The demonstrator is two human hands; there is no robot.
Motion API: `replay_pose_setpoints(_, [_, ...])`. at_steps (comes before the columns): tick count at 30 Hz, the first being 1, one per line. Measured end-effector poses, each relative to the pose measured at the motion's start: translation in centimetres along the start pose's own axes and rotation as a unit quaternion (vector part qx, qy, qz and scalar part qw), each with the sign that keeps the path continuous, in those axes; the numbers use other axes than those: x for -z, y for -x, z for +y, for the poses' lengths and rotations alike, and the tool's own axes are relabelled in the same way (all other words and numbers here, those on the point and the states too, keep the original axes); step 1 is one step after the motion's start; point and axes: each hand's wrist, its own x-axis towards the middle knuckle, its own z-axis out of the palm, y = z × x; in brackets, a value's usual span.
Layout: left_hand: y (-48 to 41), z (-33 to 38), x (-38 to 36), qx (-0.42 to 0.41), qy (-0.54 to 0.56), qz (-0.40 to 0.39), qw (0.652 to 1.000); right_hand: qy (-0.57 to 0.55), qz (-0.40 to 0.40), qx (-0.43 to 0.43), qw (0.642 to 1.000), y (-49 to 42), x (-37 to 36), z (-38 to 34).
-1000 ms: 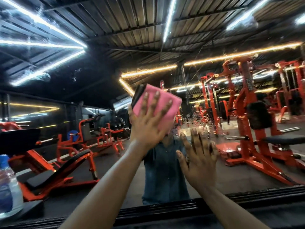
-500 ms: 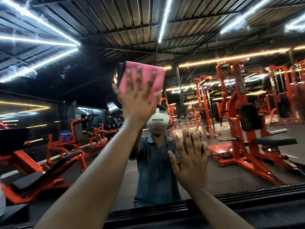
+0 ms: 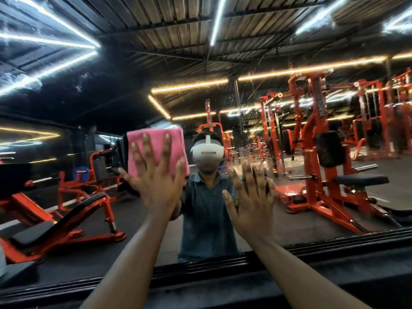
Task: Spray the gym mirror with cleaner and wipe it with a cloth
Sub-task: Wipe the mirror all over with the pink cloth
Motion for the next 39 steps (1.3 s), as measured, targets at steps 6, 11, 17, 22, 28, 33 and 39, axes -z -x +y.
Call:
replay_pose_setpoints(6, [1.2, 4.4, -1.7, -0.065, -0.020, -0.023, 0.997, -0.004, -0.013, -0.005, 1.000, 0.1, -0.3, 0.2])
replay_pose_setpoints(11, [15.0, 4.1, -3.1, -0.072, 0.018, -0.102, 0.992, -0.017, -0.009, 0.002, 1.000, 0.0, 0.6, 0.1])
replay_pose_setpoints(17, [20.8, 2.8, -3.9, -0.056, -0.018, -0.180, 0.982, -0.009, 0.033, -0.074, 0.997, -1.8, 2.2, 5.9])
replay_pose_setpoints(22, [19.9, 3.5, -4.6, -0.019, 0.000, -0.176, 0.984, 0.065, 0.010, -0.035, 0.997, -1.8, 2.9, 10.2])
replay_pose_setpoints(28, [14.4, 7.6, -4.7, 0.077, 0.067, -0.122, 0.987, 0.048, 0.016, -0.032, 0.998, -1.6, 2.6, 10.8])
replay_pose_setpoints(33, [21.2, 7.6, -5.8, 0.087, 0.047, -0.178, 0.979, 0.051, 0.023, -0.036, 0.998, -1.3, 2.6, 10.8])
replay_pose_setpoints(39, [15.8, 9.0, -5.8, 0.046, 0.039, -0.135, 0.989, 0.062, 0.011, -0.040, 0.997, -1.4, 2.6, 10.8])
